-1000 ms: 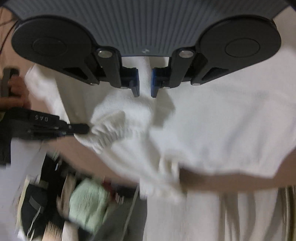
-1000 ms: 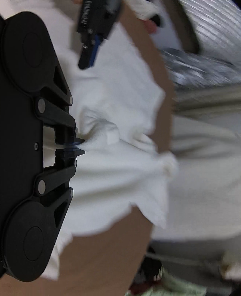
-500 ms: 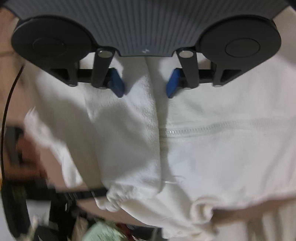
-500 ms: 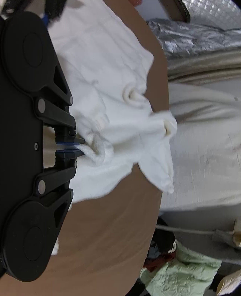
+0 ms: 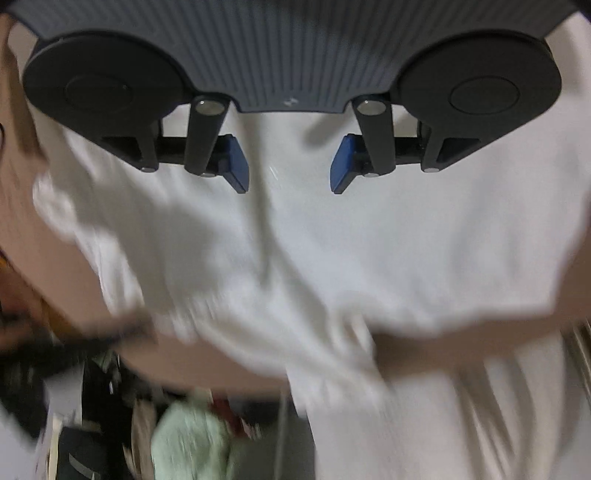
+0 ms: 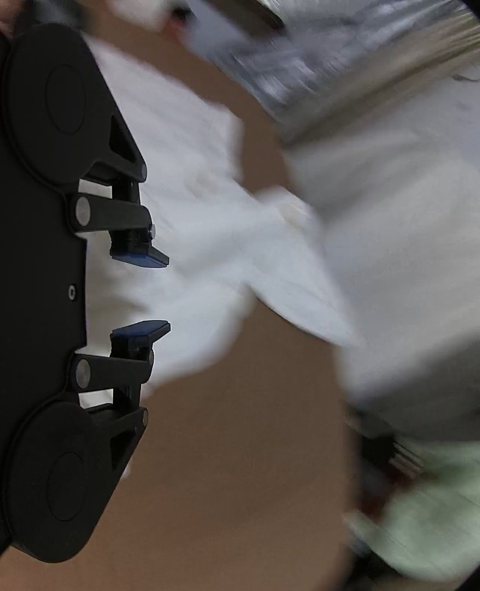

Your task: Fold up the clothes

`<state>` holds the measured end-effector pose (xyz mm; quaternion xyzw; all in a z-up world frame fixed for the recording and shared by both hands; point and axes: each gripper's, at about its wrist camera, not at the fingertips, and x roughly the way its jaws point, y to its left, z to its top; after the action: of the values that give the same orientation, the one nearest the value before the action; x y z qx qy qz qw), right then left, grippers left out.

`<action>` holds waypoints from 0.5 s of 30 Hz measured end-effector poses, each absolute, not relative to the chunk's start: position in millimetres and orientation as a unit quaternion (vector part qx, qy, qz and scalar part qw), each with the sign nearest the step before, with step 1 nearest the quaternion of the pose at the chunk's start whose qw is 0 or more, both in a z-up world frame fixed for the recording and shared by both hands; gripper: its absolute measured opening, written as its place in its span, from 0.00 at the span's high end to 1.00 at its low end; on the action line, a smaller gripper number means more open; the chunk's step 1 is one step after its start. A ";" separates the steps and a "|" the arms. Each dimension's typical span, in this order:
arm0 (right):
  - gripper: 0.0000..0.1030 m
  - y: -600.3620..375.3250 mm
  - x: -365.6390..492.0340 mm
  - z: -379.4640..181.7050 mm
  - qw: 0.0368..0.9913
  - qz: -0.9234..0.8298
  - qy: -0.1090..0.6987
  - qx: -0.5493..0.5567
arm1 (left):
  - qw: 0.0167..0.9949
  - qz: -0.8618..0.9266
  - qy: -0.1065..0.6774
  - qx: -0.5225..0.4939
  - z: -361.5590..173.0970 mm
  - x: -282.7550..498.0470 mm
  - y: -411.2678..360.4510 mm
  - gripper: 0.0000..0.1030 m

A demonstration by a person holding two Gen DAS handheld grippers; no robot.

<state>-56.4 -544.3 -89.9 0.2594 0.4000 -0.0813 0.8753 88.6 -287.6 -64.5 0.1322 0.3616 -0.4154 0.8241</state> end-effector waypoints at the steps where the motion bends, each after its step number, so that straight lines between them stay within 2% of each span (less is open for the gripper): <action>1: 0.66 -549.5 -48.1 -88.2 0.856 -0.087 0.444 0.249 | 0.825 -0.415 0.361 0.130 -60.5 103.1 -290.8 0.50; 2: 0.66 -554.4 -39.2 -83.8 0.844 -0.092 0.478 0.226 | 0.824 -0.414 0.366 0.127 -63.1 118.9 -297.9 0.50; 4: 0.66 -569.1 -23.3 -74.8 0.843 -0.097 0.489 0.201 | 0.821 -0.412 0.377 0.121 -68.4 150.5 -312.0 0.50; 7: 0.66 -602.5 -0.4 -81.2 0.850 -0.100 0.464 0.230 | 0.817 -0.408 0.392 0.112 -76.2 198.0 -333.3 0.50; 15: 0.63 -644.1 -3.3 -156.1 0.845 -0.062 0.385 0.366 | 0.807 -0.397 0.429 0.089 -98.4 317.3 -385.8 0.50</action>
<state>-3.3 -644.1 -156.1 0.3657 0.3846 -0.0625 0.8452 317.3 -385.8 -98.4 0.0893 0.4288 -0.3970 0.8066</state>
